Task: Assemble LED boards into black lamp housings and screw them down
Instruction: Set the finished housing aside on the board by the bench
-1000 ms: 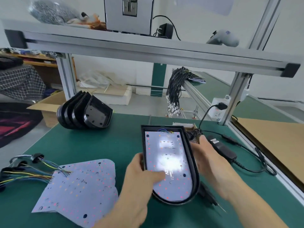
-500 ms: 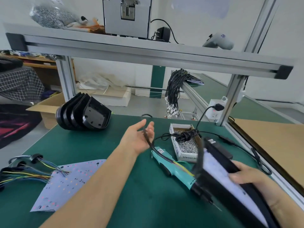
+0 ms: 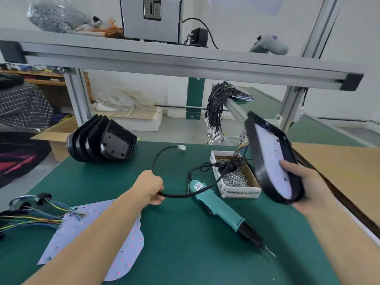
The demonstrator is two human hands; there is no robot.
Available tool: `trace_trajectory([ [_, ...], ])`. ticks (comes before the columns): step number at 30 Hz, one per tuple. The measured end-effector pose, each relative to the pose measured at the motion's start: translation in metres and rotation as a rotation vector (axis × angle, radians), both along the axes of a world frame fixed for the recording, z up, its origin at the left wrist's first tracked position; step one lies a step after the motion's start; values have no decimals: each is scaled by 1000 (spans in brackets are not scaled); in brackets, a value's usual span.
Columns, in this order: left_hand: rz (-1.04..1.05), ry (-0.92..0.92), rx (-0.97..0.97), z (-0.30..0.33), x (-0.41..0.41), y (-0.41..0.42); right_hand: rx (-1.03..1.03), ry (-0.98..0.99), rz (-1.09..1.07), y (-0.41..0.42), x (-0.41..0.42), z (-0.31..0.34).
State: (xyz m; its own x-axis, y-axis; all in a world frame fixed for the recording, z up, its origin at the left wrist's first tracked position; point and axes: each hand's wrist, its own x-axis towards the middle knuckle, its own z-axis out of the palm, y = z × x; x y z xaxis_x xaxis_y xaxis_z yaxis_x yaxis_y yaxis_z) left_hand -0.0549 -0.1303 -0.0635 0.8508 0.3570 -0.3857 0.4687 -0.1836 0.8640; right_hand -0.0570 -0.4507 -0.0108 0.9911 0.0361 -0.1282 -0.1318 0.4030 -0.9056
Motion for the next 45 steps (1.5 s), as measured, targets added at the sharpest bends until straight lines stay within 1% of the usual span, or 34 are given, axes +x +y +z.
trace_trajectory([
  [3, -85, -125, 388, -1, -7, 7, -188, -65, -73, 26, 11, -1],
  [5, -96, -181, 624, 4, -13, 6, -287, -109, -114, 42, 12, -1],
  [7, -63, -265, 773, 9, -18, 4, -399, -180, -154, 62, 16, -2],
  [9, -24, -394, 849, 17, -23, 2, -635, -291, -196, 78, 17, -2],
  [11, -35, -578, 929, 26, -28, -1, -980, -401, -258, 89, 18, -2],
  [12, -69, -690, 949, 31, -30, -3, -1121, -432, -285, 94, 17, -2],
  [14, -180, -913, 946, 43, -35, -9, -1295, -487, -312, 106, 15, -1],
  [15, -248, -987, 914, 48, -37, -14, -1342, -511, -314, 112, 15, -1],
  [16, -317, -1022, 862, 53, -39, -20, -1365, -523, -303, 117, 14, -1],
  [18, -427, -1031, 738, 62, -38, -31, -1342, -552, -270, 125, 12, -2],
  [19, -440, -1013, 675, 67, -35, -36, -1304, -568, -246, 127, 12, -2],
  [20, -425, -991, 608, 71, -31, -41, -1242, -573, -205, 129, 10, -1],
  [22, -336, -946, 490, 80, -19, -48, -1029, -560, -114, 131, 8, -1],
  [23, -279, -912, 460, 83, -12, -51, -899, -529, -63, 132, 7, -1],
  [25, -166, -825, 460, 88, -1, -56, -684, -443, 2, 132, 5, -2],
  [28, -76, -724, 447, 90, 10, -60, -461, -271, 43, 128, 2, -4],
  [29, -67, -697, 447, 90, 13, -63, -417, -236, 49, 127, 1, -4],
  [32, -58, -625, 474, 89, 20, -75, -404, -246, 88, 123, -4, -3],
  [34, -72, -612, 402, 90, 23, -83, -395, -275, 102, 118, -5, -5],
  [36, -123, -673, 348, 91, 23, -87, -375, -260, 51, 107, -4, -8],
  [39, -168, -845, 398, 94, 12, -87, -338, -204, -34, 83, -2, -7],
  [40, -158, -856, 383, 92, 7, -87, -305, -181, -58, 74, -1, -5],
  [41, -163, -822, 313, 89, 2, -88, -283, -165, -93, 65, -2, -3],
  [43, -214, -685, 94, 80, -6, -96, -279, -157, -154, 46, -3, 0],
  [45, -277, -586, -63, 70, -11, -110, -275, -140, -205, 28, -6, 4],
])
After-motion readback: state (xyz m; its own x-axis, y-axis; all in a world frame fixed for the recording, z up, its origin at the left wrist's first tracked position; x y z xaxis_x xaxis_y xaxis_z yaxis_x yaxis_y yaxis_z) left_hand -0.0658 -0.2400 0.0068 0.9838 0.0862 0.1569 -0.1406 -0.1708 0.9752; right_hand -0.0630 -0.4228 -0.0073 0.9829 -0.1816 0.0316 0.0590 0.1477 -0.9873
